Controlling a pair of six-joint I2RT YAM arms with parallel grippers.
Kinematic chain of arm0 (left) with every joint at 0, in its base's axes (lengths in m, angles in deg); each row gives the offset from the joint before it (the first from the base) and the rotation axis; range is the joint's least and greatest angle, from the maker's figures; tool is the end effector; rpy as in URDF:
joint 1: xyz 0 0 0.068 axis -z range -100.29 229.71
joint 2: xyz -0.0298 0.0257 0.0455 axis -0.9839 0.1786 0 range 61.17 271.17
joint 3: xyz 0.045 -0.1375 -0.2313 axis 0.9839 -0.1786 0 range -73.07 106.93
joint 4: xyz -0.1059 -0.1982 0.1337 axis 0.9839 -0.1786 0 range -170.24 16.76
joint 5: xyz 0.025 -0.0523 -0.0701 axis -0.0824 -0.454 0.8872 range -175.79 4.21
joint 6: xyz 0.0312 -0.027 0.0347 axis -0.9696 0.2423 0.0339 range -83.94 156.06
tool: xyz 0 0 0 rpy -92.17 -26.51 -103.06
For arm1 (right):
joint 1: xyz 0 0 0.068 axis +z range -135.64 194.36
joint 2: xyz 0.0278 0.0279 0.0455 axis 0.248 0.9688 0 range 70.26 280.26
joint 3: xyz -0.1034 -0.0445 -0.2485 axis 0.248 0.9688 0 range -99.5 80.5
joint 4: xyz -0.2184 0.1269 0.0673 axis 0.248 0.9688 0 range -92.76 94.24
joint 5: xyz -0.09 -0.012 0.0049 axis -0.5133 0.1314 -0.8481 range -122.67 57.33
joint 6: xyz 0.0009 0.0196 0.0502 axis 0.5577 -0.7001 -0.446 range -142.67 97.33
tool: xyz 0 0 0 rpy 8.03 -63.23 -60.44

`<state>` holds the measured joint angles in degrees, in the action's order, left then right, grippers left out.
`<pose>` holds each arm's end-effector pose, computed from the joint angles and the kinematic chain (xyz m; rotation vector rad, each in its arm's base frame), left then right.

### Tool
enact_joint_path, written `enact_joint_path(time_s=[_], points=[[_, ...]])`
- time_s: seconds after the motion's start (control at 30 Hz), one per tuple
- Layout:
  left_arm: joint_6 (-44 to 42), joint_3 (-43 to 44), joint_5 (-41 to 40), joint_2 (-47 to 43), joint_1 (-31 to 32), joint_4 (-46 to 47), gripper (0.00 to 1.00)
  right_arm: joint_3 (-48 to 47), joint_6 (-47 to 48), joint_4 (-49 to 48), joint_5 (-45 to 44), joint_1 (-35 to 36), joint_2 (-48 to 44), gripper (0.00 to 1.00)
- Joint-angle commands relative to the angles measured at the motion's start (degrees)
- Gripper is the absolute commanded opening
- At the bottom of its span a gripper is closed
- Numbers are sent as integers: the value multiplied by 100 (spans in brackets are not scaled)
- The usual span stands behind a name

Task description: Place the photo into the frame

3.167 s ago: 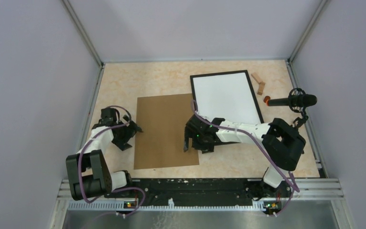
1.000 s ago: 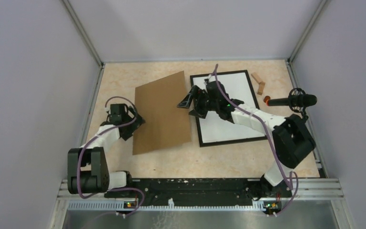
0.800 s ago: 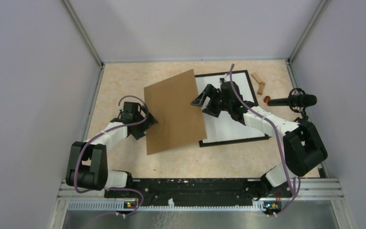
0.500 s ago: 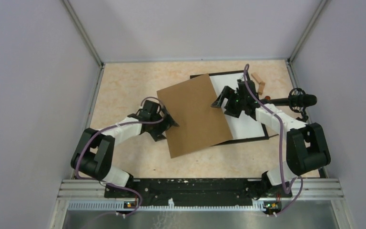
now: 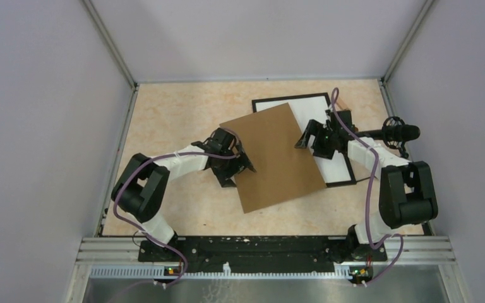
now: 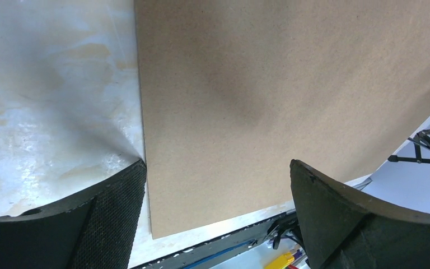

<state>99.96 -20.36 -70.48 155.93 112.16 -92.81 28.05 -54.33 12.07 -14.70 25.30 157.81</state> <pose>0.2612 -0.1773 0.1617 -0.6908 2.8165 -0.8058 0.3053 0.0702 0.2029 0.3090 2.4960 0.7027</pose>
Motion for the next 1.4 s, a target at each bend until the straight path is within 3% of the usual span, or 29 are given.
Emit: enact_joint_path(time_s=[0.0, 0.63, 0.8, 0.93, 1.03, 1.1, 1.23, 1.37], points=[[51, 719, 123, 223, 171, 751, 99, 166, -46, 326, 723, 26, 19, 85], [-43, 1993, 113, 721, 423, 629, 99, -540, 687, 788, -1167, -293, 375, 86], [-185, 2320, 82, 919, 429, 565, 99, -922, 782, 1117, -1290, -347, 413, 86], [-817, 2475, -507, 683, 437, 69, 99, -849, 1049, 1370, -1015, -283, -118, 88], [-1296, 1990, -894, 366, 364, 35, 99, -543, 1156, 1439, -607, -267, -778, 92], [-1512, 1464, -545, 172, 249, 438, 99, -336, 1170, 1516, -443, -268, -1093, 95], [-1587, 173, -15, -319, -4, 1796, 96, -159, 1247, 1845, -247, -268, -1582, 95], [-1207, -1229, 579, -773, -280, 3638, 83, -216, 1325, 2192, -288, -268, -2000, 95]])
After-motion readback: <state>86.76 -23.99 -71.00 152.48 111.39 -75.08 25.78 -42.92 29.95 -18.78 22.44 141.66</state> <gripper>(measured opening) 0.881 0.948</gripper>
